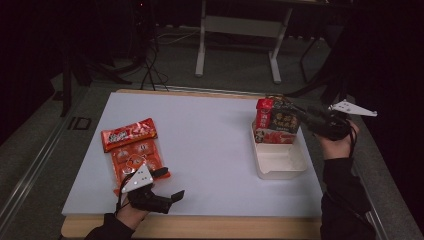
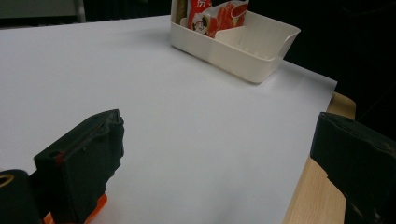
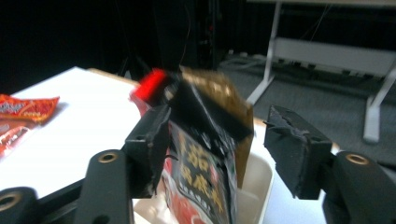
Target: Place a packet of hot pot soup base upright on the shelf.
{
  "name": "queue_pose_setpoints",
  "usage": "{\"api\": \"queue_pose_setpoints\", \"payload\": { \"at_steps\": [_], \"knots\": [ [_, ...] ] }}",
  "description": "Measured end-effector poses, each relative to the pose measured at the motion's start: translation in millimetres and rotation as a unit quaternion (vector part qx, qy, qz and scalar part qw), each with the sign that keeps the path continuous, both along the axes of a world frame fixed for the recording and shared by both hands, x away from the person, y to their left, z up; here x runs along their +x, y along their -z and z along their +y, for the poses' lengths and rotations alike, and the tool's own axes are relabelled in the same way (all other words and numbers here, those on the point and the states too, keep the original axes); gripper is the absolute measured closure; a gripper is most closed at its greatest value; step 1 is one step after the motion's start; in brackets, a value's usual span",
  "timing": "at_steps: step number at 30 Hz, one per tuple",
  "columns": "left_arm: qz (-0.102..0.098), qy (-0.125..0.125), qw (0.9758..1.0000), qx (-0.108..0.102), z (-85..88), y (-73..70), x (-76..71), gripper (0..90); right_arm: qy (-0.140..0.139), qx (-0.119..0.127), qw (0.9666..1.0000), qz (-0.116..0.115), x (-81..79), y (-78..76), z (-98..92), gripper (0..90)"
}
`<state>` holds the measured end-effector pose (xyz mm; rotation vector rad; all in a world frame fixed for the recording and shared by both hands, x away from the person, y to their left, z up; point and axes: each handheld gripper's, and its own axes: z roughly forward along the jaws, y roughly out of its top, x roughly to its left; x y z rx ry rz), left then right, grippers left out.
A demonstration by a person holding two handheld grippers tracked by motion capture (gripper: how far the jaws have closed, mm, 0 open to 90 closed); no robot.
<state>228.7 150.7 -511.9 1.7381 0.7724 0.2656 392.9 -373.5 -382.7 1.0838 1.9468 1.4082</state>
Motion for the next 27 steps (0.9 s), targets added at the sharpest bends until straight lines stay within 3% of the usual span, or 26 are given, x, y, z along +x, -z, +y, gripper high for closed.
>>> {"api": "queue_pose_setpoints", "payload": {
  "at_steps": [5,8,14,16,22,27],
  "knots": [
    [0.014,-0.008,0.9998,-0.007,2.8,-1.0,1.5,3.8,-0.009,0.001,0.9994,-0.035,-21.2,-21.4,11.0,32.8],
    [0.027,-0.011,0.9995,-0.013,5.5,-2.3,2.5,3.8,-0.021,0.012,0.9991,-0.036,-34.4,-24.3,22.6,27.5],
    [0.049,-0.017,0.9986,0.009,8.6,-7.3,4.5,3.4,-0.058,0.016,0.9979,-0.024,-54.9,-17.1,49.6,14.1],
    [0.049,-0.022,0.9983,0.021,10.9,-11.7,5.8,3.4,-0.076,0.021,0.9967,-0.022,-61.2,-14.1,56.6,13.2],
    [0.042,-0.03,0.9983,0.028,24.5,-23.2,9.7,3.6,-0.11,0.03,0.9934,-0.014,-79.1,-5.0,72.5,14.1],
    [0.036,-0.048,0.9975,0.037,40.5,-30.0,12.5,5.0,-0.137,0.01,0.9903,-0.021,-93.9,2.2,83.4,15.1]
  ]
}}
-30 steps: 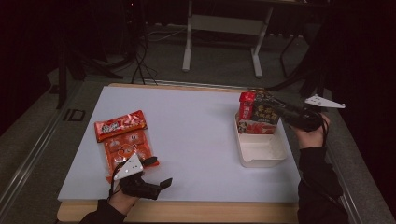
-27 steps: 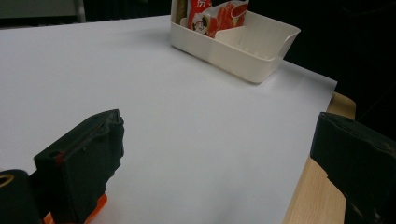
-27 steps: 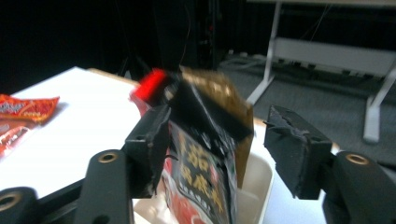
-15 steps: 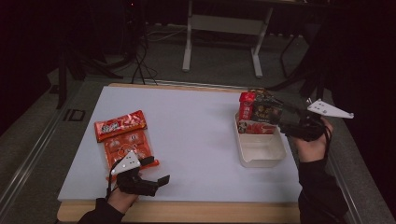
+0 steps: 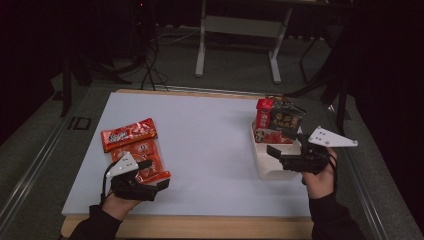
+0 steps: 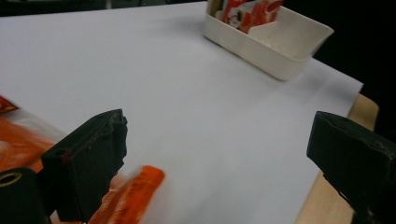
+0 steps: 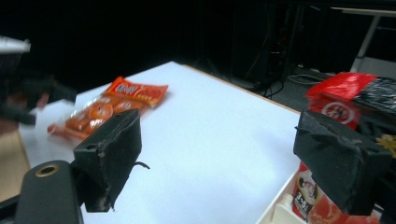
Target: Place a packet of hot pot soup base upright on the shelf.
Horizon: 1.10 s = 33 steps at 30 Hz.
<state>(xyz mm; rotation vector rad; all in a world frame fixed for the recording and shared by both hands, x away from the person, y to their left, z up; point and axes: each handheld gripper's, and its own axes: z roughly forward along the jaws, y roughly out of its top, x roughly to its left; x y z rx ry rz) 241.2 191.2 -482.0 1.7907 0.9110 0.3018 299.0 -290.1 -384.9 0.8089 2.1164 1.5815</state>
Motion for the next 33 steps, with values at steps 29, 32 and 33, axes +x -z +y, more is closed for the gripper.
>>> {"api": "queue_pose_setpoints", "payload": {
  "at_steps": [29,32,33],
  "knots": [
    [-0.003,-0.176,0.9829,0.056,77.1,-5.5,28.8,65.7,-0.044,0.007,0.9988,0.02,-41.8,18.3,18.2,14.4],
    [0.001,-0.197,0.9775,0.077,81.4,-0.1,33.8,77.3,-0.046,0.009,0.9985,0.026,-41.8,22.3,18.8,14.4],
    [0.003,-0.202,0.976,0.081,83.0,2.1,35.3,79.0,-0.047,0.008,0.9985,0.027,-41.4,23.0,19.0,14.4]
  ]
}}
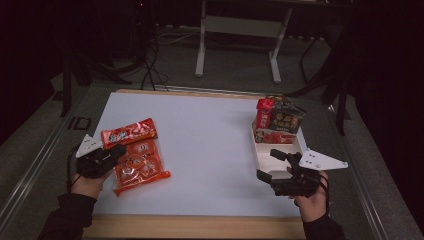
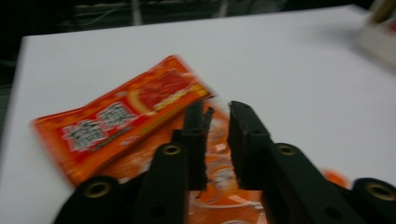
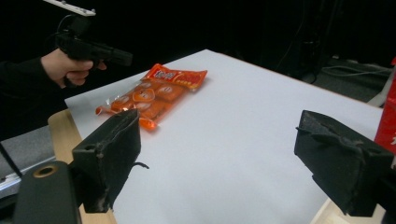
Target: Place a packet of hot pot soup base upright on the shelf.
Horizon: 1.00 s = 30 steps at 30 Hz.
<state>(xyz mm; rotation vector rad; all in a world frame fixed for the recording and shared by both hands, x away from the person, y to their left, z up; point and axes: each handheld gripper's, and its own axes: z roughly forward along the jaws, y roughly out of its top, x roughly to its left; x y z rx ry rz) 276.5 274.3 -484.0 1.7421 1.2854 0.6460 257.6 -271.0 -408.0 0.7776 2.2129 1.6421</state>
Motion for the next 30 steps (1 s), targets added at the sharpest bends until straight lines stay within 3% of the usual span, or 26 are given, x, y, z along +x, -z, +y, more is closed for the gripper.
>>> {"api": "queue_pose_setpoints", "payload": {
  "at_steps": [2,4,10,14,17,23,30],
  "knots": [
    [0.007,-0.011,0.9999,0.008,3.8,4.7,3.3,83.0,0.0,-0.002,1.0,0.0,0.0,1.3,0.4,14.4],
    [0.016,-0.016,0.9997,0.004,8.0,9.3,6.7,88.4,-0.001,0.001,1.0,0.001,0.0,2.0,0.5,14.4],
    [0.041,-0.044,0.9979,0.025,17.0,24.7,16.6,89.8,-0.009,0.002,0.9999,0.005,-0.9,3.6,2.0,14.4],
    [0.047,-0.059,0.9967,0.031,25.1,34.2,22.5,89.8,-0.01,-0.002,0.9999,0.002,-1.3,4.3,3.6,14.4],
    [0.063,-0.071,0.995,0.032,29.5,43.1,26.2,89.9,-0.007,-0.005,1.0,0.002,-0.6,4.7,4.8,14.4],
    [0.098,-0.071,0.9917,0.043,30.2,58.1,30.9,89.9,-0.01,-0.006,0.9999,0.0,-0.9,4.1,6.8,14.4],
    [0.105,-0.057,0.9921,0.038,29.1,60.1,30.8,89.9,-0.013,-0.009,0.9999,0.004,0.7,6.1,8.9,14.4]
  ]
}}
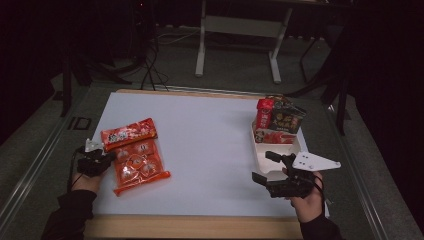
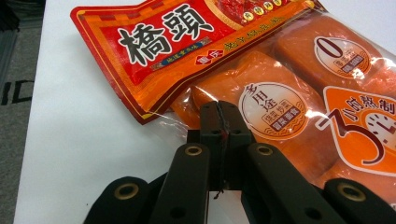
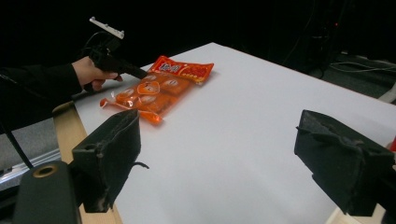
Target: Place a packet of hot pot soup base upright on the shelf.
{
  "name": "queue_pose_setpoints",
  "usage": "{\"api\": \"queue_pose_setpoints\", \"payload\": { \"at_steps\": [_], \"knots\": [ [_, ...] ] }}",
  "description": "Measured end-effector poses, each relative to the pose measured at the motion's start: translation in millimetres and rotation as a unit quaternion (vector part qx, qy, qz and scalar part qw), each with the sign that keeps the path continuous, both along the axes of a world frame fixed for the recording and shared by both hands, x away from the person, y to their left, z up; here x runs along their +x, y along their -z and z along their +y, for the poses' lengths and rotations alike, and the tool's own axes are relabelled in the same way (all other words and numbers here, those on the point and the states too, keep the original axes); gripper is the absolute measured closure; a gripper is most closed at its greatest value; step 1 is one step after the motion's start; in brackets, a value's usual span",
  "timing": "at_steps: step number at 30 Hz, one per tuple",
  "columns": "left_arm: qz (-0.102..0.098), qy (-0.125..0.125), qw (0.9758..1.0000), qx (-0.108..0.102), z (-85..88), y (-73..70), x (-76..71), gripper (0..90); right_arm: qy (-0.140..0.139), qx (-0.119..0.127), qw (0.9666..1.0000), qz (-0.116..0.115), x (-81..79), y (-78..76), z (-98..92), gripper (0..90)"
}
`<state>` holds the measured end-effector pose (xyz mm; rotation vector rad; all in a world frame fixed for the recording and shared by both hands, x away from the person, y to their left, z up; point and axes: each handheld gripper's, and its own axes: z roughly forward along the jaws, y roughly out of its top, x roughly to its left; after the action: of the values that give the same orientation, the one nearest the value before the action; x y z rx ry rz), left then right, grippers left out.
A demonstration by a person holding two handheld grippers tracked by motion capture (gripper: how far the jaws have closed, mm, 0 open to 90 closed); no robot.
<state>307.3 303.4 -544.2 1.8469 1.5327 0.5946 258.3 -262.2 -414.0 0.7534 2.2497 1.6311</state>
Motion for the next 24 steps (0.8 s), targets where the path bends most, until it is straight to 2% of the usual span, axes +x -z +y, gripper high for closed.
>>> {"api": "queue_pose_setpoints", "payload": {
  "at_steps": [3,11,13,16,24],
  "knots": [
    [0.001,0.002,1.0,-0.004,-2.7,0.2,1.8,89.9,-0.003,-0.002,1.0,0.004,0.4,1.0,2.0,14.4],
    [0.001,0.034,0.9994,0.004,-24.4,-1.0,9.1,90.0,-0.007,-0.002,1.0,0.006,0.2,0.9,2.5,14.4],
    [0.001,0.041,0.9992,-0.002,-30.7,-0.9,11.0,90.0,-0.003,-0.002,1.0,0.003,-0.2,0.7,1.8,14.8],
    [-0.002,0.052,0.9986,0.004,-40.0,-0.9,13.3,90.0,-0.002,-0.001,1.0,0.003,-0.6,1.0,1.1,14.9],
    [0.0,0.081,0.9967,-0.003,-59.4,-1.3,21.7,90.0,-0.007,-0.005,1.0,0.004,-2.1,1.7,2.0,14.9]
  ]
}}
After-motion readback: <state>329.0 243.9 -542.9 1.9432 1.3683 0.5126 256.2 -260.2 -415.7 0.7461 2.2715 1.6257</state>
